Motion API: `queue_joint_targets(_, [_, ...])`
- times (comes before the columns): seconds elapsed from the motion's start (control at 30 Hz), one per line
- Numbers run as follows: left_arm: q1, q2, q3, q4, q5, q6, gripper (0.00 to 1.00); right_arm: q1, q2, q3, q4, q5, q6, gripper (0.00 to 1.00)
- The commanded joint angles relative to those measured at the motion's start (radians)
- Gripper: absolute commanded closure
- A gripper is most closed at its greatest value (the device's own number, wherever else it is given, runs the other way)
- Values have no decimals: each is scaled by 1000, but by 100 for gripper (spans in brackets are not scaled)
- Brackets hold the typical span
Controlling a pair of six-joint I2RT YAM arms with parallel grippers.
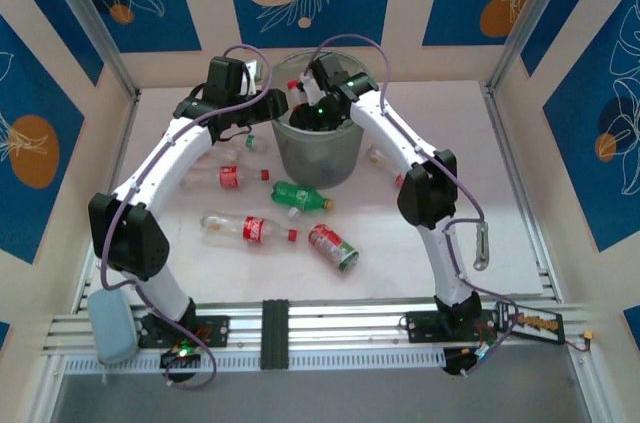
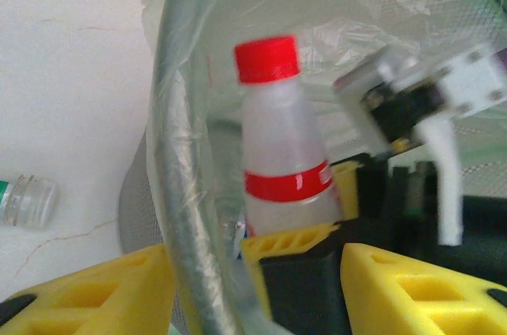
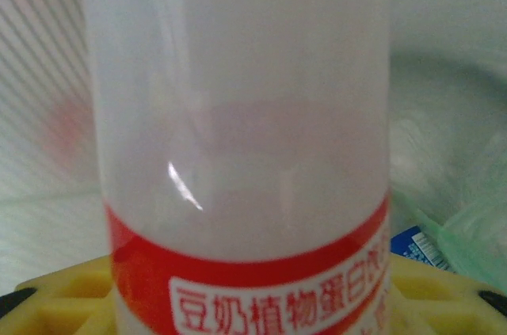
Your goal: Put the plastic bottles in the bin
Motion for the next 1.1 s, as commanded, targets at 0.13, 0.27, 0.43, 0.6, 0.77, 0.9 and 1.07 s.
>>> queue_joint_targets(0.13, [-17, 21, 20, -30, 51, 32, 43, 12, 15, -59, 29, -26, -29, 31])
queue_joint_targets(0.27, [-18, 20, 18, -29, 51, 30, 43, 12, 13, -55, 24, -21, -30, 23])
queue_joint_targets(0.43, [-18, 20, 18, -31, 49, 32, 43, 12, 5, -22, -4, -5, -40, 19])
queue_joint_targets(0.6, [-18, 21, 17, -29, 49, 30, 43, 12, -10, 28, -43, 6, -56, 14])
queue_joint_targets(0.77, [-18, 20, 16, -29, 49, 30, 43, 12, -45, 70, -75, 14, -67, 10])
queue_joint_targets(0.9, [-18, 17, 16, -29, 46, 32, 43, 15, -93, 135, -126, 37, -76, 8])
queue_joint_targets(1.07, [-18, 20, 14, -25, 47, 31, 43, 22, -210, 128, -147, 61, -82, 8])
